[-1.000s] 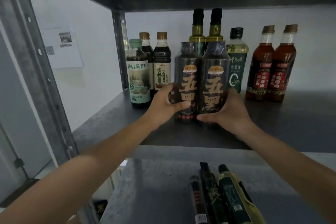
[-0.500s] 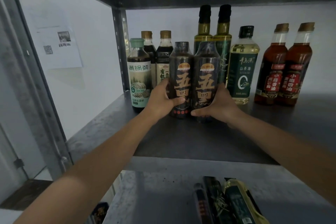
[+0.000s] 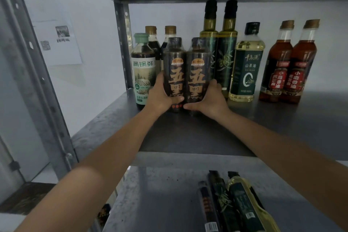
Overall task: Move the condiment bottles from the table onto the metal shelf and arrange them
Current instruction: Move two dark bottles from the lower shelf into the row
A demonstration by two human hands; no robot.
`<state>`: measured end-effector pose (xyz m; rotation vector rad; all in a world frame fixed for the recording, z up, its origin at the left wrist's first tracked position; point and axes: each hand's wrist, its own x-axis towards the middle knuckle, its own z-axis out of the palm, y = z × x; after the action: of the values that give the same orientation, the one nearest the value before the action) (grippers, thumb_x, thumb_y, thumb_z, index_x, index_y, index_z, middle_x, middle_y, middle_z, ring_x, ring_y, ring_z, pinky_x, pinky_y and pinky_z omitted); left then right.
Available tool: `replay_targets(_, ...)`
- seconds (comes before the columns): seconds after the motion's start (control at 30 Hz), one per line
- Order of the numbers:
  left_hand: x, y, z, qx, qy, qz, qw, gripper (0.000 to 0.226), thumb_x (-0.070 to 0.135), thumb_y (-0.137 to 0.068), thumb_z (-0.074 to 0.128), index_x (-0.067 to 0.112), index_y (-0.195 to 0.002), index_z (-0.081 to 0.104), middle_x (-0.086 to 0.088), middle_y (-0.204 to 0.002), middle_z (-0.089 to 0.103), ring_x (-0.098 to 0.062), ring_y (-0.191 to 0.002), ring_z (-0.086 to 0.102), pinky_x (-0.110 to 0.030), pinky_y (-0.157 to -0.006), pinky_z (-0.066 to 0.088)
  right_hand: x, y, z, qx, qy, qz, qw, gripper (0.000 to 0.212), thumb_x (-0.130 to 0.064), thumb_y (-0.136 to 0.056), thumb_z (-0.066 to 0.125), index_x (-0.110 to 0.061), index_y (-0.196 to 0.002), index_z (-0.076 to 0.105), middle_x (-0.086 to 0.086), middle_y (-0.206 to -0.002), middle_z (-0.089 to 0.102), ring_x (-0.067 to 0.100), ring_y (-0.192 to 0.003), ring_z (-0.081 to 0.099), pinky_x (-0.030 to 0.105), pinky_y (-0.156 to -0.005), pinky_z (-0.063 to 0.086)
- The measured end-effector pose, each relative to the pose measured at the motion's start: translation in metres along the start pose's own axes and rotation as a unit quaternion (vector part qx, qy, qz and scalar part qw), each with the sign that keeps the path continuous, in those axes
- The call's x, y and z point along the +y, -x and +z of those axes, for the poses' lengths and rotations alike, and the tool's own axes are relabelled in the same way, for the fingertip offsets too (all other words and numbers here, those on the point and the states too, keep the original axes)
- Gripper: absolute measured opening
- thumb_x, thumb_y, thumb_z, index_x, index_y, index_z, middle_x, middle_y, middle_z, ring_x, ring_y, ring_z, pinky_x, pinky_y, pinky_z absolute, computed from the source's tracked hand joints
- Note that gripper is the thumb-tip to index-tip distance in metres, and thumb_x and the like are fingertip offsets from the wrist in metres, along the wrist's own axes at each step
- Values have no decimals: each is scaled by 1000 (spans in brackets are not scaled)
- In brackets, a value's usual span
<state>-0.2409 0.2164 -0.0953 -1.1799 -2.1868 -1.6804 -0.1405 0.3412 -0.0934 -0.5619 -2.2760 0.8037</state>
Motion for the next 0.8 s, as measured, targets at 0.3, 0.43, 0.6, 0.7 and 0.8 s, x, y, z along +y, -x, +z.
replay_targets(0.3,-3,2,-7,-26,44,-48,998,76,2,-74,77,14,-138,38,2,-120,58,-15,-114,53,-31,-99,42,14,6,-12,-75,-2,-32,997,61,-16,-78,75,-8,-131,46,7,-130,57,20,-121,51,15,-85,33)
replay_targets(0.43,-5,1,-5,-26,4,-63,998,69,7,-79,73,10,-137,37,-5,-128,57,-18,-117,52,-30,-100,40,13,4,-5,-50,25,-68,996,59,-19,-78,75,-7,-129,48,10,-130,57,23,-120,52,19,-88,35)
replay_targets(0.6,-2,10,-2,-39,-193,-76,977,53,24,-90,63,0,-132,41,-17,-132,54,-31,-122,51,-29,-92,39,25,-1,0,-45,144,-91,984,52,-41,-81,68,-13,-123,54,10,-120,60,27,-110,57,28,-85,46)
replay_targets(0.7,8,29,-7,-76,-232,-85,966,40,20,-90,61,1,-124,51,-19,-124,59,-32,-114,54,-33,-91,41,25,15,-13,-27,272,-90,958,41,-41,-86,61,-11,-115,58,12,-112,61,31,-102,58,36,-77,50)
replay_targets(0.8,24,69,-13,21,-206,22,978,30,12,-92,56,3,-121,57,-16,-113,64,-29,-104,60,-34,-88,48,17,65,-38,116,232,-194,946,27,-25,-90,58,-10,-111,62,12,-109,61,29,-103,55,38,-78,51)
